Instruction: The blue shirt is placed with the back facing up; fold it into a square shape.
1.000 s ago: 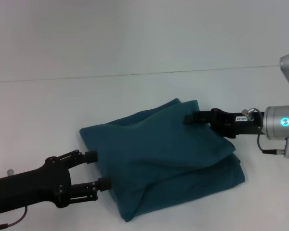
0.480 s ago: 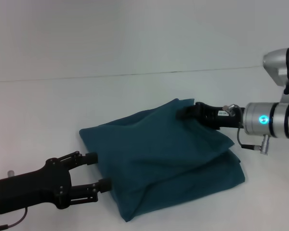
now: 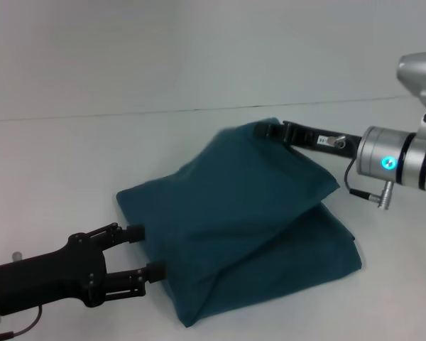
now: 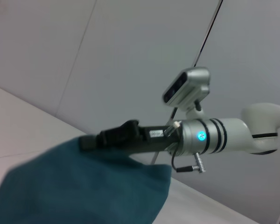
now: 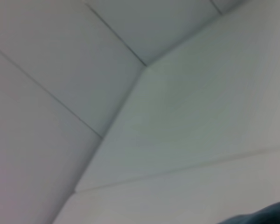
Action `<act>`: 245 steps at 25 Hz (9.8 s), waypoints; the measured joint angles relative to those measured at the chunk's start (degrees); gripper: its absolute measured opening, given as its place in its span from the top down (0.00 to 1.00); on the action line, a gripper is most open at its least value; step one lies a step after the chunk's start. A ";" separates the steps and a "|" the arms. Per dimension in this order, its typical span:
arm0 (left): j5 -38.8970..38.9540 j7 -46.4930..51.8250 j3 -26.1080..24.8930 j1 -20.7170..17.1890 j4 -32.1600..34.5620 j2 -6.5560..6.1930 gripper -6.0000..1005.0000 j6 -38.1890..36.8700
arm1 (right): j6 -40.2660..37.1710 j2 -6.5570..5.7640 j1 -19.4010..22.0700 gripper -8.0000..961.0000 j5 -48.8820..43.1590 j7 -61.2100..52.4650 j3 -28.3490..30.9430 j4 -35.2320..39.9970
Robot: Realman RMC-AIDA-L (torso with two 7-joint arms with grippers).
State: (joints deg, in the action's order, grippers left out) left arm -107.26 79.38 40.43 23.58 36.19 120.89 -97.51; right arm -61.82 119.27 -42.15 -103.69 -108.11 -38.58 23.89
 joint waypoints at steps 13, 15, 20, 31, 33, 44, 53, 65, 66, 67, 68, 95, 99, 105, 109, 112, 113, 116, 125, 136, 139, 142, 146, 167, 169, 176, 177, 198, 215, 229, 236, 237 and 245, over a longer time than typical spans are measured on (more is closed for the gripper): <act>0.22 2.63 -0.61 0.45 -0.57 0.13 0.08 0.32 | 1.38 -1.73 4.33 0.94 0.24 3.87 -0.57 4.12; 0.22 2.67 -0.62 0.54 -0.59 0.13 0.08 0.46 | 1.36 -1.91 4.66 0.94 0.24 4.25 -0.72 3.99; 0.30 3.32 -0.62 0.88 -0.68 0.13 0.08 1.51 | 0.99 -2.01 5.85 0.94 0.23 4.54 -1.30 4.20; 0.09 4.25 -0.47 1.83 -0.94 0.13 0.08 2.01 | 10.24 -1.50 7.96 0.92 0.25 7.00 -1.60 3.36; 0.05 4.29 -0.40 1.89 -1.00 0.17 0.08 2.07 | 10.70 -1.41 8.16 0.88 0.26 8.11 -1.45 3.36; 0.26 4.29 -0.56 2.00 -1.73 0.39 0.08 2.98 | 3.63 -3.65 13.15 0.37 1.84 5.17 2.59 7.46; -0.11 3.87 -0.17 2.00 -2.05 0.65 0.08 4.68 | -17.46 -9.92 14.26 0.18 -10.24 -13.30 2.31 8.73; -0.37 3.07 0.00 2.00 -2.25 0.66 0.08 5.07 | -21.23 -11.17 14.43 0.18 -15.25 -20.64 2.83 8.65; -0.38 3.06 0.00 1.99 -2.25 0.66 0.08 5.10 | -21.12 -11.17 14.38 0.19 -15.26 -20.70 2.79 8.60; -0.38 3.06 0.00 1.96 -2.26 0.66 0.08 5.15 | -21.05 -11.17 14.34 0.20 -15.27 -20.73 2.76 8.57; -0.39 3.06 0.00 1.92 -2.27 0.66 0.08 5.18 | -20.98 -11.18 14.30 0.20 -15.29 -20.81 2.69 8.52; -0.93 2.88 0.18 1.99 -3.08 0.83 0.08 5.77 | -20.33 -10.54 14.57 0.21 -16.14 -20.51 2.90 8.15; -0.93 2.73 0.18 2.00 -3.08 0.87 0.08 5.84 | -20.10 -10.44 14.39 0.22 -15.94 -20.49 2.90 8.10; -0.93 2.52 0.18 2.00 -3.05 0.91 0.08 5.85 | -17.71 -9.40 13.60 0.22 -16.41 -20.47 2.27 8.04; -0.93 2.47 0.18 2.13 -3.05 0.92 0.08 5.85 | -14.93 -8.21 12.55 0.22 -18.75 -20.42 1.79 7.93; -0.93 2.40 0.18 2.19 -3.19 0.93 0.08 5.85 | -14.16 -7.49 12.07 0.41 -19.70 -19.87 1.67 7.92; -0.93 2.39 0.18 2.24 -3.30 0.93 0.08 5.85 | -14.28 -7.40 12.04 0.47 -19.74 -19.54 1.69 7.92; -0.93 2.38 0.18 2.38 -3.60 0.93 0.08 5.84 | -15.28 -7.34 12.17 0.62 -19.45 -18.91 2.07 8.30; -0.93 2.27 0.18 2.44 -3.76 0.92 0.08 5.97 | -16.39 -7.64 12.67 0.95 -19.29 -17.78 2.98 8.13; -0.93 2.27 0.18 2.53 -3.77 0.92 0.08 6.14 | -17.09 -8.12 12.88 0.99 -19.53 -18.82 2.99 8.56; -0.93 2.27 0.17 2.53 -3.76 0.92 0.08 6.35 | -18.36 -8.39 12.89 0.99 -19.40 -18.74 3.13 8.58; -0.93 2.27 0.18 2.58 -3.77 0.92 0.08 6.44 | -21.89 -8.68 13.12 0.99 -19.26 -17.63 5.36 9.29; -0.93 2.30 0.17 2.75 -3.76 0.92 0.08 6.53 | -27.23 -8.44 13.42 0.99 -19.22 -16.15 9.95 11.83; -0.87 3.33 0.05 3.41 -3.76 1.19 0.08 7.20 | -38.27 -9.04 14.11 0.98 -10.62 -14.65 14.88 18.53; -0.84 3.40 0.06 3.41 -3.76 1.19 0.08 7.20 | -37.93 -9.13 14.67 0.98 -10.72 -14.33 14.77 18.46; -0.85 3.50 0.09 3.74 -3.76 1.19 0.08 7.33 | -33.12 -8.81 16.05 0.98 -13.22 -14.20 14.24 17.53; -0.85 3.50 0.09 3.82 -3.76 1.19 0.08 7.50 | -31.90 -8.80 16.11 0.98 -13.90 -14.28 14.21 16.99; -0.52 1.11 0.03 5.09 -6.33 3.12 0.09 22.12 | -24.59 -7.85 13.07 0.59 -16.64 -6.86 13.59 12.40; -0.16 -16.04 0.10 4.42 -8.24 3.66 0.08 21.90 | -20.15 -8.64 11.69 0.16 -16.19 -12.56 15.96 12.70; -0.69 -5.73 4.04 5.82 -7.37 3.03 0.08 20.19 | -19.56 -8.45 10.38 0.16 -16.19 -13.51 15.69 12.45; -1.01 4.39 9.82 5.54 -3.54 3.22 0.08 20.35 | -19.57 -8.60 10.87 0.17 -16.19 -13.12 15.71 12.49; -0.93 4.23 10.36 5.55 -3.60 3.37 0.08 21.59 | -19.57 -8.60 10.93 0.17 -16.19 -13.09 15.71 12.49; 1.39 2.25 17.27 7.05 -5.56 3.83 0.08 30.31 | -19.57 -8.63 11.08 0.17 -16.30 -12.97 15.76 12.50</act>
State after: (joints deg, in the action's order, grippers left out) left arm -105.87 81.62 57.69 30.62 30.63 124.72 -67.20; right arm -81.39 110.64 -31.08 -119.99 -121.08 -22.82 36.39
